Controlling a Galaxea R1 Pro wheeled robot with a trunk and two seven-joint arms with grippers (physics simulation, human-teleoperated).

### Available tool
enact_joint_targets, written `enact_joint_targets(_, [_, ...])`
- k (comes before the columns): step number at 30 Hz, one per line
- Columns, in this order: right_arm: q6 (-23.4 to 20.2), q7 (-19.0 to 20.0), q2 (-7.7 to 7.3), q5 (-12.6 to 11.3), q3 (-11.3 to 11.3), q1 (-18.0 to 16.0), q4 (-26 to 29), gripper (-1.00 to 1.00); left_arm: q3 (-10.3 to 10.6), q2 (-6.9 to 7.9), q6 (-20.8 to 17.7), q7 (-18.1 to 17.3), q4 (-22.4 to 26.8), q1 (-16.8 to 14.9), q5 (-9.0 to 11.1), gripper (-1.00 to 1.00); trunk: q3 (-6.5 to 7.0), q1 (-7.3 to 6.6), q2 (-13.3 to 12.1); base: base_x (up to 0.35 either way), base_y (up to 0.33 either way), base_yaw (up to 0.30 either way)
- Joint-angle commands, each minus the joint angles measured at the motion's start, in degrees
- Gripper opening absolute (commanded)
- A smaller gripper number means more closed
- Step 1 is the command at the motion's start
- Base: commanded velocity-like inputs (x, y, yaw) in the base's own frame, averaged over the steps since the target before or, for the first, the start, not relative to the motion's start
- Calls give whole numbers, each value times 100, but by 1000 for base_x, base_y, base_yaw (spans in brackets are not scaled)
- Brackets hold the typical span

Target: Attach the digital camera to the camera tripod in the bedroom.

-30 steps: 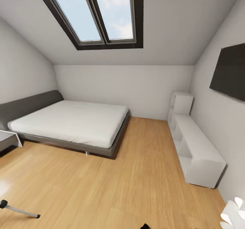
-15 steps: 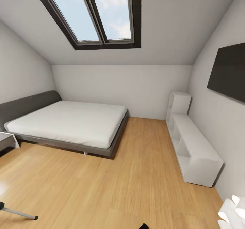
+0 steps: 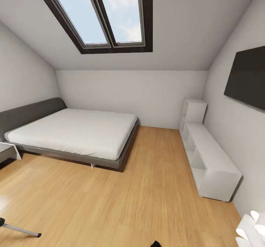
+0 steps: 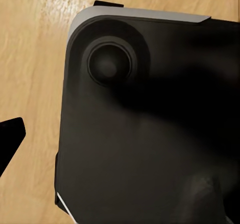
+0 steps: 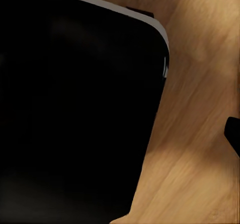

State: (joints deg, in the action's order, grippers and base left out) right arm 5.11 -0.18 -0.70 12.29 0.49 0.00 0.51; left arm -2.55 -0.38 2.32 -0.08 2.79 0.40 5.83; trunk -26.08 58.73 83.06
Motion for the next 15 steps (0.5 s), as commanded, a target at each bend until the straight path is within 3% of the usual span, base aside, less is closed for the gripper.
enact_joint_targets(1, [17,-5,1,103,0,0,2,100,-25,-6,5,-1,8,3,55,100,-4,0,2,0,0,0])
enact_joint_targets(7, [19,-8,11,378,-4,0,2,100,-37,-9,6,0,4,3,197,100,-4,0,2,0,0,0])
enact_joint_targets(12, [29,-8,9,474,-3,0,2,100,-33,-7,6,-1,3,4,466,100,-4,0,2,0,0,0])
enact_joint_targets(15, [32,-8,5,479,-4,0,2,100,-30,-7,6,-1,3,2,756,100,-4,0,2,0,0,0])
